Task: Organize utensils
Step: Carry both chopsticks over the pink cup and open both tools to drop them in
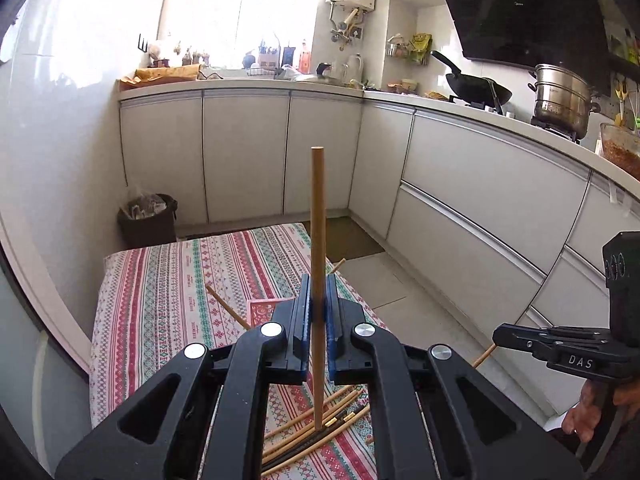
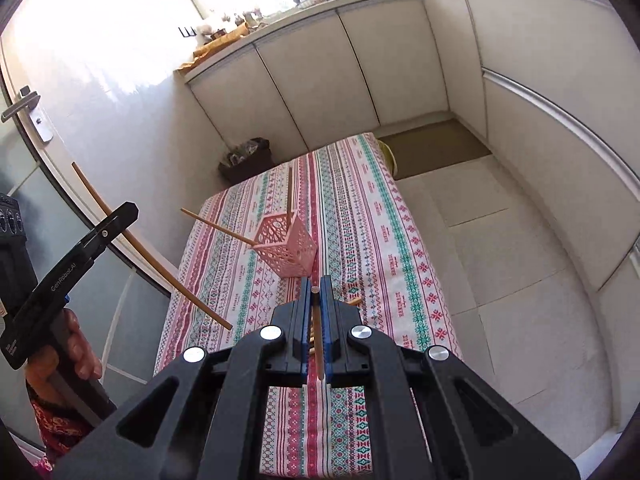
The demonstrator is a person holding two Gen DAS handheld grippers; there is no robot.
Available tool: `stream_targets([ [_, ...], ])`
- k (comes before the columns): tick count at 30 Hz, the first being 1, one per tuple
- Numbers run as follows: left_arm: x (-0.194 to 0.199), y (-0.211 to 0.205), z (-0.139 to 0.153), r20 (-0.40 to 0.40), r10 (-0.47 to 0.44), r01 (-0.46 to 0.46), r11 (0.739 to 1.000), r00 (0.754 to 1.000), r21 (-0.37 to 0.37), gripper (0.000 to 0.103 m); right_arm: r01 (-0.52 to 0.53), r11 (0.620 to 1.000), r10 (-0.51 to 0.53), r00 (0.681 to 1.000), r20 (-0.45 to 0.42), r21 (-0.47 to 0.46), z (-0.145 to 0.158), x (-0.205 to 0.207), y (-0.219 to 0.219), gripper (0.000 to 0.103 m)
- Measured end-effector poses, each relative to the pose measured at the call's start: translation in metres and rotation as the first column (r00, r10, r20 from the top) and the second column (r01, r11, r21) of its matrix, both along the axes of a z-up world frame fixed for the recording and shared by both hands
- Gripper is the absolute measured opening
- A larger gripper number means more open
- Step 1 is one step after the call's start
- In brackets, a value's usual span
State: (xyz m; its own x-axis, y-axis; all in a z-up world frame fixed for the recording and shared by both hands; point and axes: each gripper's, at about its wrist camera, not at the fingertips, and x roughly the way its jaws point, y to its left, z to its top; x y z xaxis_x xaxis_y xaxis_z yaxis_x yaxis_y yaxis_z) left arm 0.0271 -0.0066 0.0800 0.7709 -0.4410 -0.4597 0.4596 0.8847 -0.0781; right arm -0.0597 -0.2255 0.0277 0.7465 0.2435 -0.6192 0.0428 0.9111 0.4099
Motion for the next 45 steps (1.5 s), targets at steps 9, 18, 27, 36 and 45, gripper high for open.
stream_targets([
  [9,0.034,-0.01,0.026,0.038,0.062,-0.063,0.998,0.997,0.019,0.005,-0.004,1.0,0.003,0.999,0.053,0.019,0.052,0.032,-0.014,0.005],
  [18,0.051,0.0,0.042,0.094,0.089,-0.087,0.996,0.992,-0.015,0.005,0.005,0.999,-0.011,0.983,0.183,0.033,0.109,0.093,-0.003,0.005],
  [27,0.079,0.001,0.034,0.105,0.109,-0.105,0.994,0.988,-0.043,0.005,-0.071,0.997,0.075,0.986,0.148,-0.028,0.063,0.188,0.046,0.008],
  [36,0.104,-0.009,0.011,0.079,0.126,-0.122,0.991,0.989,-0.058,0.005,-0.033,0.999,0.025,0.981,0.192,0.035,0.033,0.159,0.032,0.017],
  [45,0.122,-0.03,-0.023,0.089,0.179,-0.177,0.984,0.98,-0.037,0.006,0.017,0.988,-0.041,0.987,0.154,0.152,-0.006,0.106,-0.008,0.041],
])
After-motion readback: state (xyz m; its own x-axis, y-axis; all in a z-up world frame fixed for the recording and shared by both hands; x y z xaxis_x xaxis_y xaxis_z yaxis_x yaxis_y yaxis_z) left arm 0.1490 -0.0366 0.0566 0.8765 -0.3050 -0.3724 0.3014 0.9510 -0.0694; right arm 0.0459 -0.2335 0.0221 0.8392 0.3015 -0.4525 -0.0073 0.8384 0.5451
